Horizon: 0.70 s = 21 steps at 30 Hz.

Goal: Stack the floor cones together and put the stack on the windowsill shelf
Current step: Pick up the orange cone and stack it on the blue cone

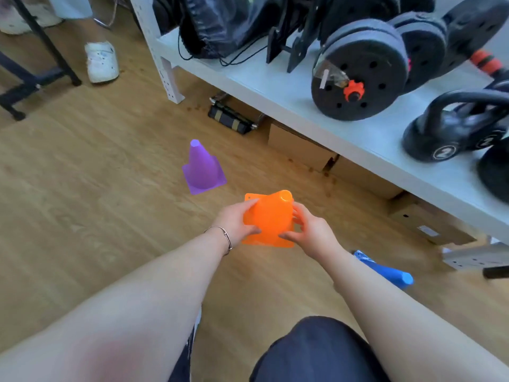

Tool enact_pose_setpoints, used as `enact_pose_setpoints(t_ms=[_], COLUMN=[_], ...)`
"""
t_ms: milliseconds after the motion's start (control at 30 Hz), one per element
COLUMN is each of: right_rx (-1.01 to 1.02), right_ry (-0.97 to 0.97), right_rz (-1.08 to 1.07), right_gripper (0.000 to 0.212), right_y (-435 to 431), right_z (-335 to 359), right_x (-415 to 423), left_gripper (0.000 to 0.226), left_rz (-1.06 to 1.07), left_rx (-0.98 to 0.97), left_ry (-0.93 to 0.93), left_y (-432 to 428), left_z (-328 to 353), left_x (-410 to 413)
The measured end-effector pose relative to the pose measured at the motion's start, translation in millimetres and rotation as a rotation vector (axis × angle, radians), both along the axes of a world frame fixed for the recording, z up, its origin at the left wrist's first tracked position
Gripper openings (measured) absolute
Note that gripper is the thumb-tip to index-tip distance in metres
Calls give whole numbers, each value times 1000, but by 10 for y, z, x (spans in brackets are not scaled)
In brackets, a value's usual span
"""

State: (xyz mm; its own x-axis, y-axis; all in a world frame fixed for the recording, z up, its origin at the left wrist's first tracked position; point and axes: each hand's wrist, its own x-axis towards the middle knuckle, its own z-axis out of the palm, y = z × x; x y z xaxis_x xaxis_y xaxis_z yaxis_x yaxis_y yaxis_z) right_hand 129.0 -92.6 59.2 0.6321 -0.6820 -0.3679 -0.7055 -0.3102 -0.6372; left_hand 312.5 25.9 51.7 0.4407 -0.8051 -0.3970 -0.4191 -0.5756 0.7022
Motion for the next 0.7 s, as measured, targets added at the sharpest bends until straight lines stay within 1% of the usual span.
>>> enact_pose_setpoints(t_ms=[233,400,700], right_rx=[-69,-74,-81], right_ry=[9,36,117], right_rz=[-127,-218,-465], right_gripper=[86,87,92], right_y=[-207,-288,-229], right_z=[402,638,652], right_x=[-777,-1404,-2359], left_gripper=[80,79,81], left_rz=[-154,-303,-547], left_rx=[-37,-59,-53], left_ry=[-54,-90,-98], left_y=[-459,-750,-1261], left_z=[389,594,578], left_x=[-637,-1139,-2054])
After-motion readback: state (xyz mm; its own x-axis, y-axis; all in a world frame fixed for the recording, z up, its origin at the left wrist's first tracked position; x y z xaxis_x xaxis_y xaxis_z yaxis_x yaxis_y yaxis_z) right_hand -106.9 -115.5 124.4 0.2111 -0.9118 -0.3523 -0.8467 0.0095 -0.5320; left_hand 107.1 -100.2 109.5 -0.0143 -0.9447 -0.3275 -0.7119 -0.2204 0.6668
